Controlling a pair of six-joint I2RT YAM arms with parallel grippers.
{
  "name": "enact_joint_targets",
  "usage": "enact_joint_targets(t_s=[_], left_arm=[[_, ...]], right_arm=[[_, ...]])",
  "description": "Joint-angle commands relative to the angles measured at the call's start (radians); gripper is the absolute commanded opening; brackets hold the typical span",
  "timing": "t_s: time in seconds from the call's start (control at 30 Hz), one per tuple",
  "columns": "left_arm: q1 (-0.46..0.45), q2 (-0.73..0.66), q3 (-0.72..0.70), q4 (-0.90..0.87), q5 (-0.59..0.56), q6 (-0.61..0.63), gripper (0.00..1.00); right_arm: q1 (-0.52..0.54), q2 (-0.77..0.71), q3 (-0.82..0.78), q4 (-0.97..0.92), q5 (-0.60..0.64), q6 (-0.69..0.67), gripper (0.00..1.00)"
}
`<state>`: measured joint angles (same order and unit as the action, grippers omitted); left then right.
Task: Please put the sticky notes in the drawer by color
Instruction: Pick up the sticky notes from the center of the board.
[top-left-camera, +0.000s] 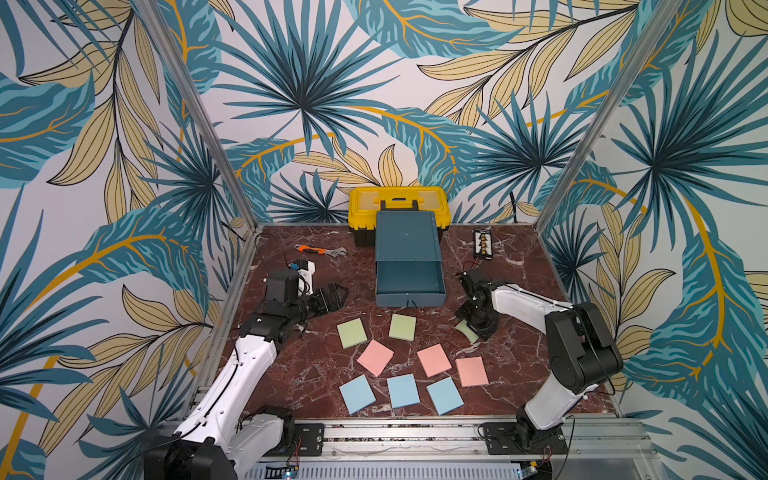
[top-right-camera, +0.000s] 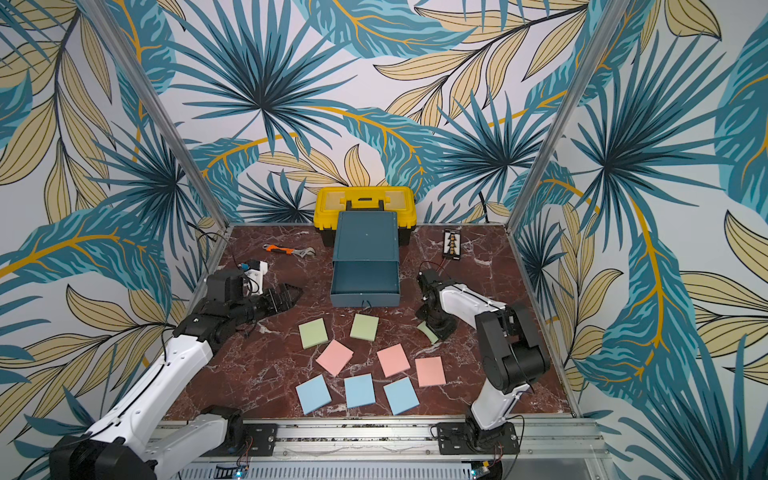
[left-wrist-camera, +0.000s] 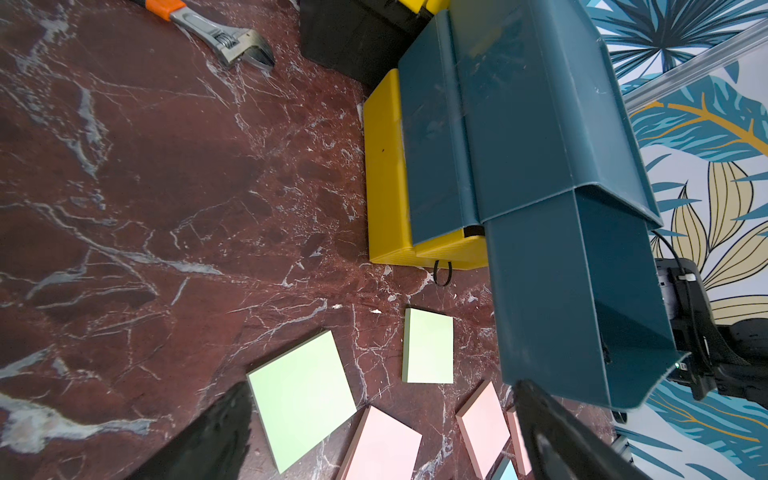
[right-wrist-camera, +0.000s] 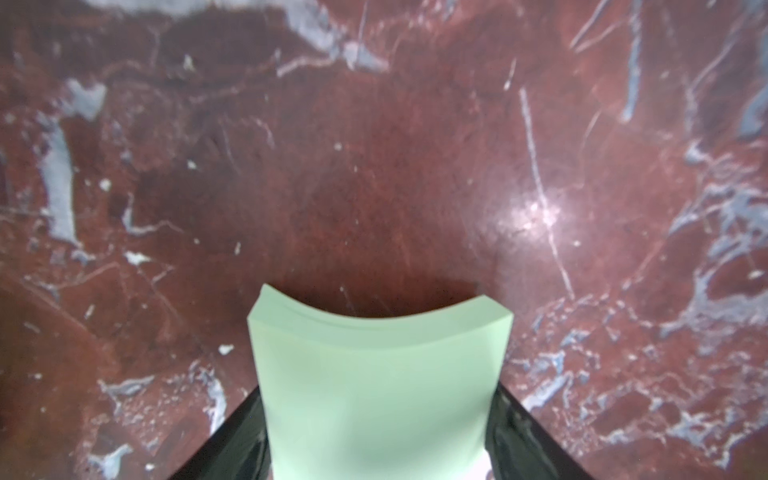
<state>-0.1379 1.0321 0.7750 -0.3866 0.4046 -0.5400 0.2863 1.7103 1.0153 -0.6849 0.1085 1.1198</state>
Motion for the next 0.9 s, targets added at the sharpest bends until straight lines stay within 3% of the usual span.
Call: enact_joint_targets(t_s=[0.0,0.17,0.47,0.87], left_arm=[[-0.004,-0.018,0.012,-0.008,-0.001,-0.003,1.0],[-0.005,-0.023,0.034,-0.026,-0.012,-0.002,1.0],[-0.005,-0.026,0.076,-0.059,-0.026,-0.019,1.0],[-0.005,-0.064,0.075,-0.071,-0.024,-0.054,1.0]], right_arm=[[0.009,-0.07,0.02,-0.106,0.016,-0.045,0.77],[0.019,-0.221,0.106,-0.217,0.129,-0.108,0.77],[0.069,-0.399,0.239,-0.301,0.173,-0.19,0.76],[0.311,-0.289,0.641,-0.31,0.278,-0.348,0.76]])
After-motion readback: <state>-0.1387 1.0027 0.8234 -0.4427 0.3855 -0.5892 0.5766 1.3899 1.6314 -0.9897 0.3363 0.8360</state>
